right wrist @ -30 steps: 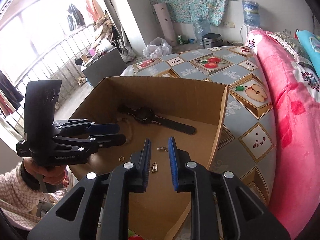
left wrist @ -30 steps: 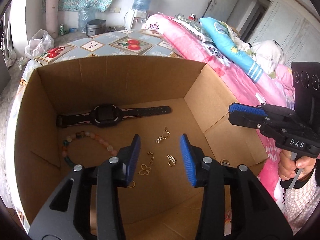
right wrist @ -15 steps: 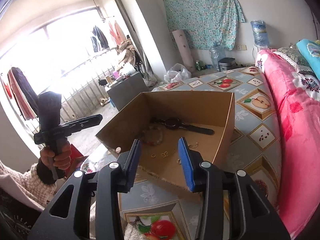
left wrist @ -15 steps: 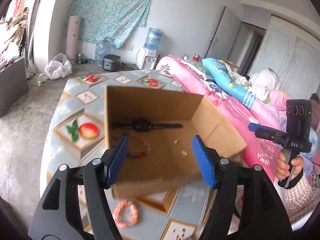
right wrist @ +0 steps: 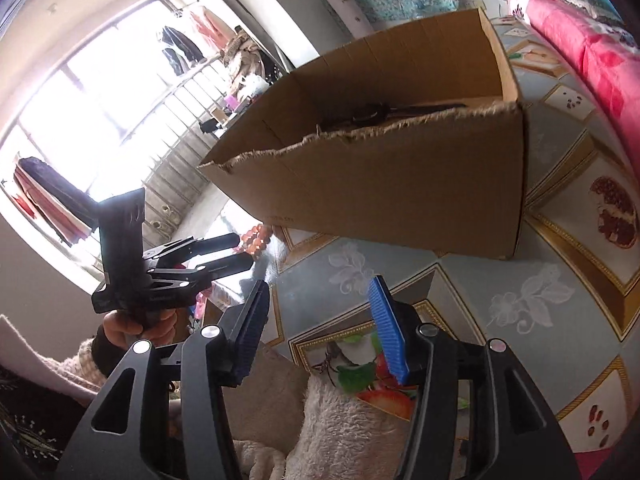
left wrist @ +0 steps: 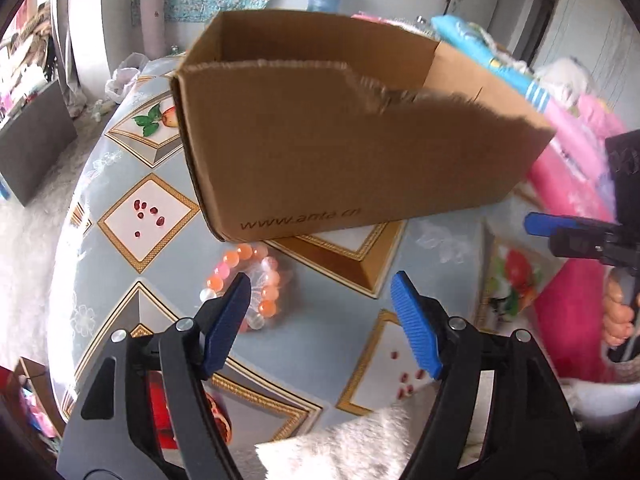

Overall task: Organize jewelry
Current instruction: 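Move both tools back down to the pink-orange bead bracelet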

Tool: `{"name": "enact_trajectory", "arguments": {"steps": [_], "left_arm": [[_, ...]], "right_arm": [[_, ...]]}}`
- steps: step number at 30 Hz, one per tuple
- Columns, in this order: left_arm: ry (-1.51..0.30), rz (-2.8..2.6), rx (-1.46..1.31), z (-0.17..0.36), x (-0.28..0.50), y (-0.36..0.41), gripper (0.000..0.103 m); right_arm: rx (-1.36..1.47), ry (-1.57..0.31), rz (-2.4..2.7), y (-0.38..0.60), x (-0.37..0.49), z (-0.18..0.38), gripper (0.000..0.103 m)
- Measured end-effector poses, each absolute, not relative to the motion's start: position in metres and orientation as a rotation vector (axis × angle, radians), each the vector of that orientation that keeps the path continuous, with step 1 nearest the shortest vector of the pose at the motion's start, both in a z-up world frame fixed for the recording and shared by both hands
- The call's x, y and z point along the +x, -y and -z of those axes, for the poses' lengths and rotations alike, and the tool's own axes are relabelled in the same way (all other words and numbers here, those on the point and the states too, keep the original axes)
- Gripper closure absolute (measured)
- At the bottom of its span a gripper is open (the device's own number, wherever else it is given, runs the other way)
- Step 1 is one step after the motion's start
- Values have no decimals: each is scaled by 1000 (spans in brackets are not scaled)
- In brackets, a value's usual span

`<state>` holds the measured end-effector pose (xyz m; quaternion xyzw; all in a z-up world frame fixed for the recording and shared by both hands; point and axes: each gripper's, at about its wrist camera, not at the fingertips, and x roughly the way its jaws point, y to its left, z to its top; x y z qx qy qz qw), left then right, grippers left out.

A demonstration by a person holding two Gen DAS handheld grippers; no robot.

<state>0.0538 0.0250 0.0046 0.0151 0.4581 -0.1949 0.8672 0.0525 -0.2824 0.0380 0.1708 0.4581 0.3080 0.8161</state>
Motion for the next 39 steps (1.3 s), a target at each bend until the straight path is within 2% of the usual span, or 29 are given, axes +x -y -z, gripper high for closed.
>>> {"name": "enact_trajectory", "arguments": {"steps": [11, 24, 33, 35, 39], "left_arm": [[-981, 538, -121, 2, 67, -25, 34], [-978, 867, -174, 2, 52, 45, 35], [-894, 635, -75, -26, 37, 12, 35], [-904, 558, -46, -25, 39, 5, 42], [-944, 454, 19, -19, 43, 4, 54]], "right_arm": [[445, -1015, -648, 285, 57, -17, 52], [509, -1004, -586, 297, 58, -10, 52], [533, -1001, -566, 285, 57, -7, 52], [510, -1009, -572, 271, 58, -6, 54], [434, -1028, -557, 246, 62, -4, 65]]}}
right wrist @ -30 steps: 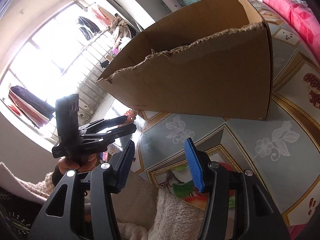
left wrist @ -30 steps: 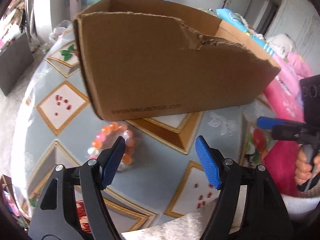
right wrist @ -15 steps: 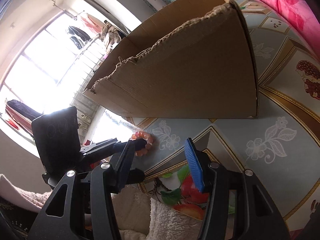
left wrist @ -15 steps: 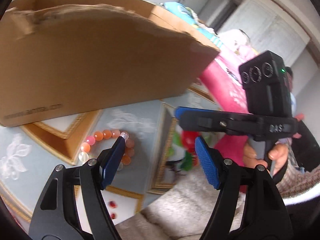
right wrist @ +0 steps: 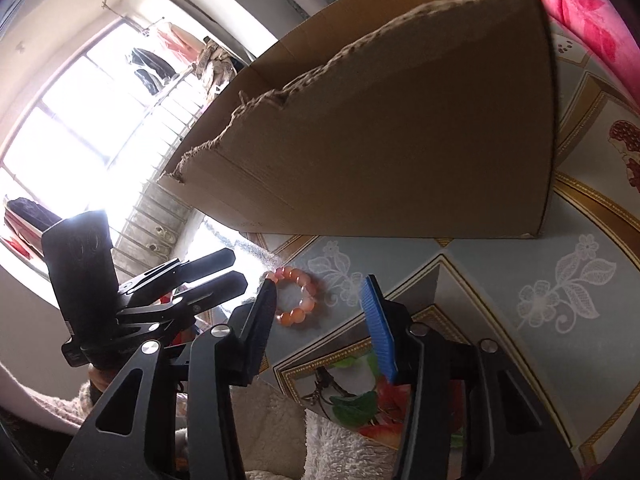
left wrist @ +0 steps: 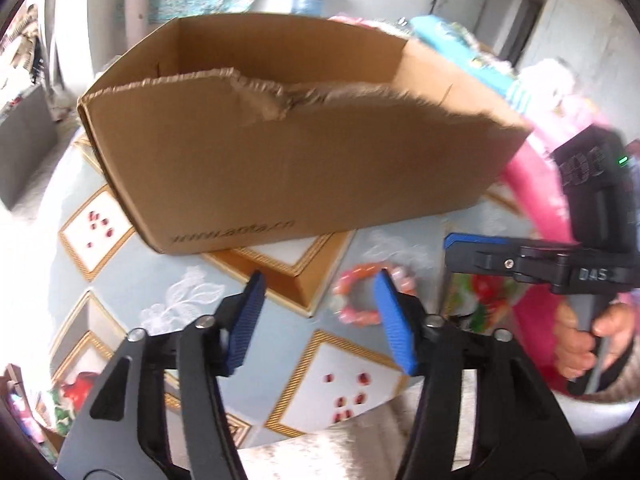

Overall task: Organize jewelry
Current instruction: 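Move both tools back down to the pink-orange bead bracelet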

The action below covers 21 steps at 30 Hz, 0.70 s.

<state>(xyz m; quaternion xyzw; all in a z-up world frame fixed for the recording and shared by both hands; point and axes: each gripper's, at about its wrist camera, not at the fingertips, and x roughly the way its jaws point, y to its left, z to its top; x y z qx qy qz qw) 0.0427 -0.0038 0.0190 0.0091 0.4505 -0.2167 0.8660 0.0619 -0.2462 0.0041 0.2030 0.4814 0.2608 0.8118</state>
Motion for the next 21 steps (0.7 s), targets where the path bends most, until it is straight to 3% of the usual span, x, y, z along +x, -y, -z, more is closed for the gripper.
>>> {"name": "enact_trajectory", "arguments": {"steps": [7, 15, 21], "left_arm": [[-964, 405, 135, -11, 50, 21, 66], [-984, 409, 170, -7, 54, 32, 69], [-994, 405, 170, -6, 52, 32, 73]], "right_arm": [[302, -1046, -526, 211, 70, -8, 77], [164, -1057, -499, 178, 76, -15, 88], [112, -1053, -484, 165, 77, -18, 90]]}}
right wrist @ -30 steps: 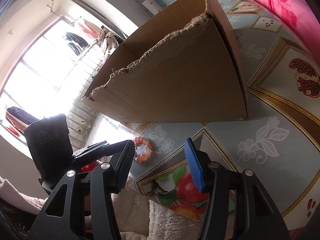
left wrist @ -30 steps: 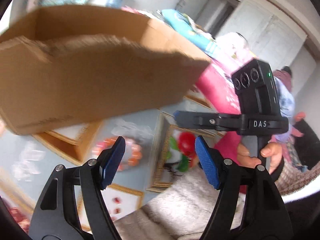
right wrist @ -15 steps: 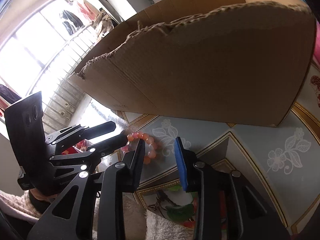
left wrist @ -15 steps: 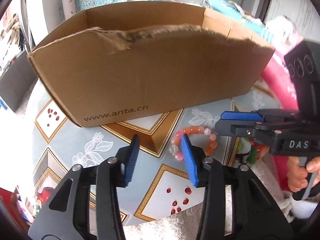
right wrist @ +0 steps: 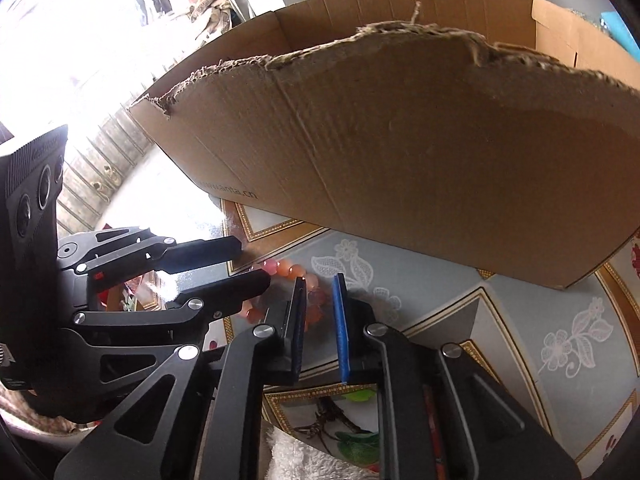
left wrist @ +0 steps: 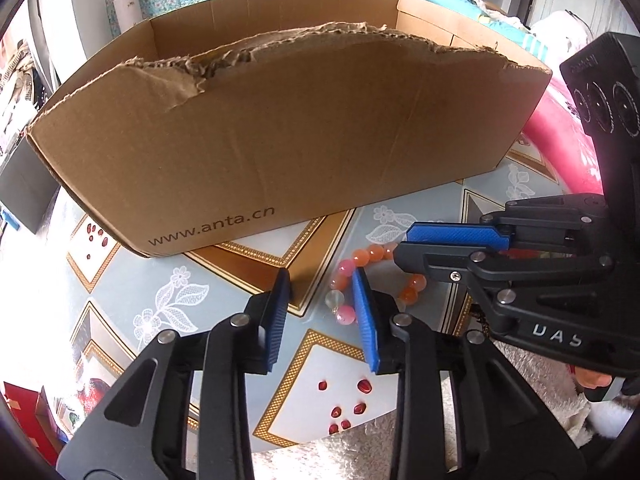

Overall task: Organize jewelry
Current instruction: 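Close the right tool on the pink-orange bead bracelet while the left tool closes beside it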

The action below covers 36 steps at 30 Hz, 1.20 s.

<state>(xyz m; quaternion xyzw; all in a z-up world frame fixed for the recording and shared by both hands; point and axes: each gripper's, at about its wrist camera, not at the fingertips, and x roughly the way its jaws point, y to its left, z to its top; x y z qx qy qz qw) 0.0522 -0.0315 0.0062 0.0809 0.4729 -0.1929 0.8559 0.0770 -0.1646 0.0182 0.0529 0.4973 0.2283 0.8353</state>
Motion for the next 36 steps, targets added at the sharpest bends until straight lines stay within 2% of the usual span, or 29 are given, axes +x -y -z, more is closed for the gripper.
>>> {"name": "enact_trajectory", "arguments": {"steps": [4, 31, 33, 36], "left_arm": [[-994, 406, 173, -6, 54, 38, 74], [-982, 424, 186, -3, 54, 59, 75], [-968, 431, 191, -2, 52, 60, 77], [-946, 446, 196, -1, 51, 65, 89]], "right_arm": [[99, -1057, -478, 157, 77, -19, 93], [120, -1073, -475, 194, 78, -8, 93], [98, -1071, -478, 191, 79, -9, 93], [71, -1063, -482, 185, 79, -11, 93]]}}
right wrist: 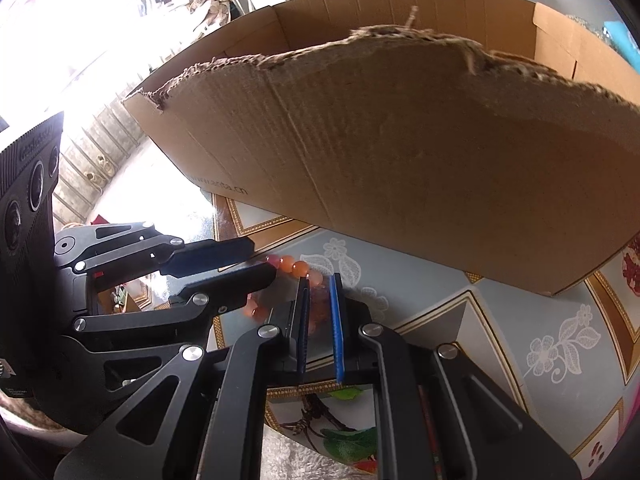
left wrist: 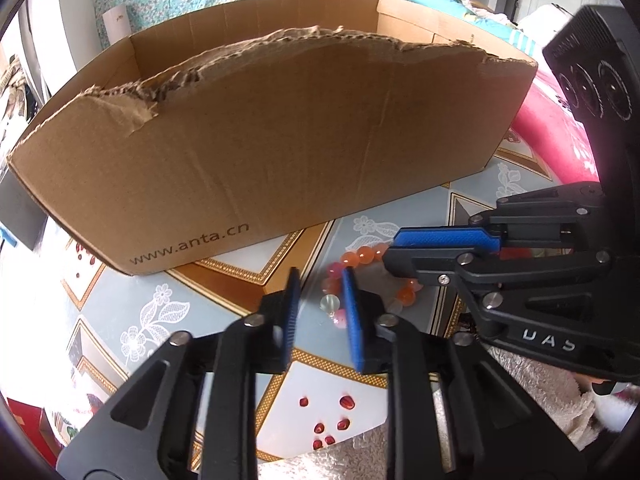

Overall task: Organize jewelry
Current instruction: 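Close the right tool on the pink-orange bead bracelet while the left tool closes beside it, then lift the bracelet into the box and open the right tool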

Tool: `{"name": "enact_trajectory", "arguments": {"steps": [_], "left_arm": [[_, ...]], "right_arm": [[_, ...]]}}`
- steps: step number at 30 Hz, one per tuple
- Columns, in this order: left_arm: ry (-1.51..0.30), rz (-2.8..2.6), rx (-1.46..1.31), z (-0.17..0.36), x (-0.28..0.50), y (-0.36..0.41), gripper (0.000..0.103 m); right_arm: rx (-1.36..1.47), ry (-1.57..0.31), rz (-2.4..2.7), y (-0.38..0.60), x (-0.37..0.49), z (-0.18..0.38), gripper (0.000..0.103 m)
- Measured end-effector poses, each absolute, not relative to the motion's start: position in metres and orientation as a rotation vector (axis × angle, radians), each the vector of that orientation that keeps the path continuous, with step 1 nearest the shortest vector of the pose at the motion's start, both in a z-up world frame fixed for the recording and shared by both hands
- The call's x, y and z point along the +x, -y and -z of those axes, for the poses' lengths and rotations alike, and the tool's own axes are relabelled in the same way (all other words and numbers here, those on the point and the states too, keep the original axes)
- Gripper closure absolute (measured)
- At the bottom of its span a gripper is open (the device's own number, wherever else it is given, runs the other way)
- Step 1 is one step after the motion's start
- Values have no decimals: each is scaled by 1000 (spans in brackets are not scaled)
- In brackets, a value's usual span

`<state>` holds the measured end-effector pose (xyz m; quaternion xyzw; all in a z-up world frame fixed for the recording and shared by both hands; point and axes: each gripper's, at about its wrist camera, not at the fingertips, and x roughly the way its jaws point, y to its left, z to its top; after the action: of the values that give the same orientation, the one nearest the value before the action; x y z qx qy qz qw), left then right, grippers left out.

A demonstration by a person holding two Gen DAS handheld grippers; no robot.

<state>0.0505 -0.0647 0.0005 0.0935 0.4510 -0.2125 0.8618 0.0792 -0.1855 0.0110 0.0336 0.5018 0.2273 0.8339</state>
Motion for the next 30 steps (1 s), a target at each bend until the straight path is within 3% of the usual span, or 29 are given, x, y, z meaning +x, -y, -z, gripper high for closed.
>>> {"name": "enact_trajectory", "arguments": {"steps": [1, 12, 21, 26, 30], "left_arm": [[-943, 457, 190, 0, 50, 65, 94], [-849, 547, 92, -27, 35, 59, 95], [-746, 702, -27, -95, 24, 43, 95], [-731, 769, -50, -138, 61, 48, 95], [-805, 781, -42, -143, 115, 67, 95]], "right_arm": [[68, -1060, -481, 185, 79, -12, 93], [128, -997, -512, 199, 70, -33, 93], [134, -843, -576, 222, 48, -108, 93], [90, -756, -585, 242, 73, -155, 93], [59, -790, -574, 258, 118, -165, 93]]}}
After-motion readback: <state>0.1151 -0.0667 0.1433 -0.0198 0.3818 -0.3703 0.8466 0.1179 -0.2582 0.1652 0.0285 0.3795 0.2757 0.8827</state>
